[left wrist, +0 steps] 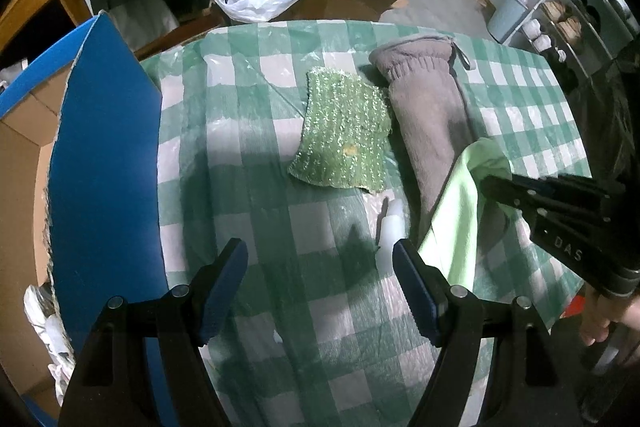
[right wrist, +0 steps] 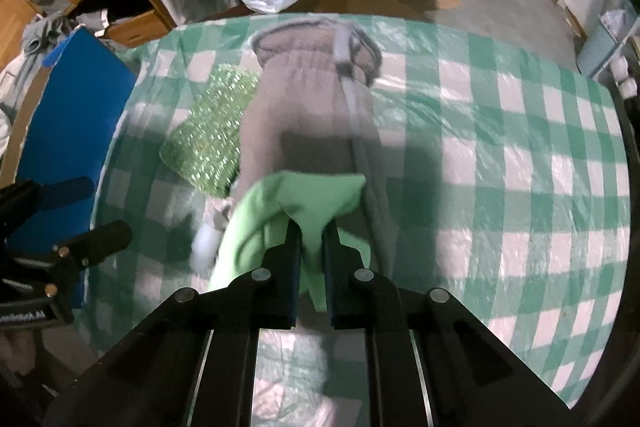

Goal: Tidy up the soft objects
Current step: 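Grasp the light green cloth with the right gripper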

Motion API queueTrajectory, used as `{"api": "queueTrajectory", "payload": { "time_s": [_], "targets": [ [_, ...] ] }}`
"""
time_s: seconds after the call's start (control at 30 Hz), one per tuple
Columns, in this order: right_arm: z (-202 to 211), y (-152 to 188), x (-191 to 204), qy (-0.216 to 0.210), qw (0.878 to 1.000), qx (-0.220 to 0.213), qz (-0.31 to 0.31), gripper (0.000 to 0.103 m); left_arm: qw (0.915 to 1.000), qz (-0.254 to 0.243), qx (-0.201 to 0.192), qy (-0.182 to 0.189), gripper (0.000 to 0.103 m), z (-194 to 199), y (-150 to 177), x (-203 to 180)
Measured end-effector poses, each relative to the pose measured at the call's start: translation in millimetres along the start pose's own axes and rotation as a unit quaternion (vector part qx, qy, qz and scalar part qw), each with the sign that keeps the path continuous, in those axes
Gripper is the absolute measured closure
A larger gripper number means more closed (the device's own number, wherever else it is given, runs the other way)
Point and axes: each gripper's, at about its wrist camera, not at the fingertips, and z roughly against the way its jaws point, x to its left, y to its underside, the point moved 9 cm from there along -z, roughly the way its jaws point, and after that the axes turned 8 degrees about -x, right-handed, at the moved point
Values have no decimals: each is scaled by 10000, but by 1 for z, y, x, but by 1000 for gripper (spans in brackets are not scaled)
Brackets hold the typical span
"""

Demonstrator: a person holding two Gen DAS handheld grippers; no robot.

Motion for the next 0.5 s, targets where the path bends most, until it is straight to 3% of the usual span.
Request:
{"api": "queueTrajectory", "payload": {
  "time_s": [0.23, 0.27, 0.33, 0.37, 0.5],
  "targets": [
    [6, 13, 3, -264, 9995, 121, -87, 93, 10000, -32, 75, -9, 27, -3, 5, -2],
    [8, 12, 2, -275, 9995, 91, -110, 89, 10000, -33, 83, -11, 26, -4, 6, -3],
    [9, 10, 2, -296, 9994, 60, -187, 63, 9999, -18, 99, -25, 26, -5, 7, -1],
    [10, 9, 1, -315, 9992, 14, -250, 43, 9999, -9, 103, -31, 26, -5, 7, -1],
    [15, -1, 4, -328, 9990, -218, -217, 41, 9999, 58, 112, -43, 26, -7, 6, 2]
  ]
}}
